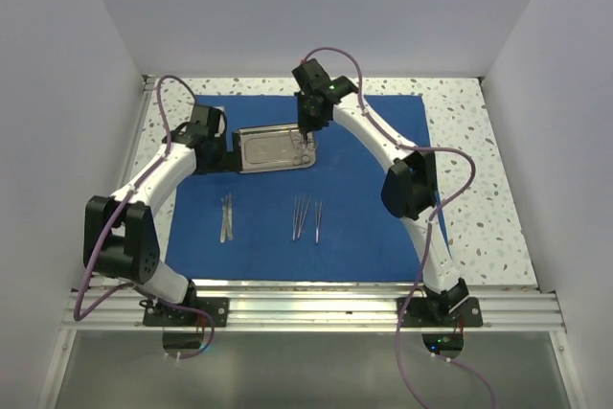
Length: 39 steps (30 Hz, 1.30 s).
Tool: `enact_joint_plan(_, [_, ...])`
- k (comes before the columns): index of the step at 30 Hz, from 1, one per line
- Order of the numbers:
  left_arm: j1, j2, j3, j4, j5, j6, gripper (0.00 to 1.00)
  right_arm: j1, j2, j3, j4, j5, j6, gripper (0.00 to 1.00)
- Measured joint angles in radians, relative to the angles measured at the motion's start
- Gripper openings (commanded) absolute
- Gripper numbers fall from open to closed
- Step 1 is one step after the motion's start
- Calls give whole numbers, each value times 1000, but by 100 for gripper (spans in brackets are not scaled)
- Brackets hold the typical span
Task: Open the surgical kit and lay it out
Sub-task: Adjust the medical item in the container.
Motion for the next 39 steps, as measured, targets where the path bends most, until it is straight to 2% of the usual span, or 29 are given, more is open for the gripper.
enact_joint_plan(4, [0,6,16,4,0,0,94,-23,-77,-141,32,-3,-5,0])
enact_joint_plan(7, [0,16,18,5,2,0,93,-38,-77,-206,58,-25,-3,0])
enact_joint_plan(13, [0,37,18,3,7,0,93,-38,84,-87,93,-72,22,0])
enact_joint_plan(17, [0,37,18,2,7,0,93,-34,163,-36,117,-83,41,14])
enact_joint_plan(18, [0,37,18,2,7,0,93,-33,171,-33,117,-84,45,21])
enact_joint_plan(20, [0,35,18,2,7,1,93,-33,174,-32,119,-87,53,26])
enact_joint_plan(25, [0,24,16,3,7,1,93,-33,174,-37,138,-87,59,31])
enact_joint_plan(29, [0,21,16,3,7,1,92,-33,174,-47,143,-87,59,31])
enact_joint_plan(34, [0,22,16,3,11,1,91,-33,174,-48,143,-87,60,36])
enact_joint_plan(39, [0,31,16,4,15,2,91,-33,166,-62,143,-85,63,36])
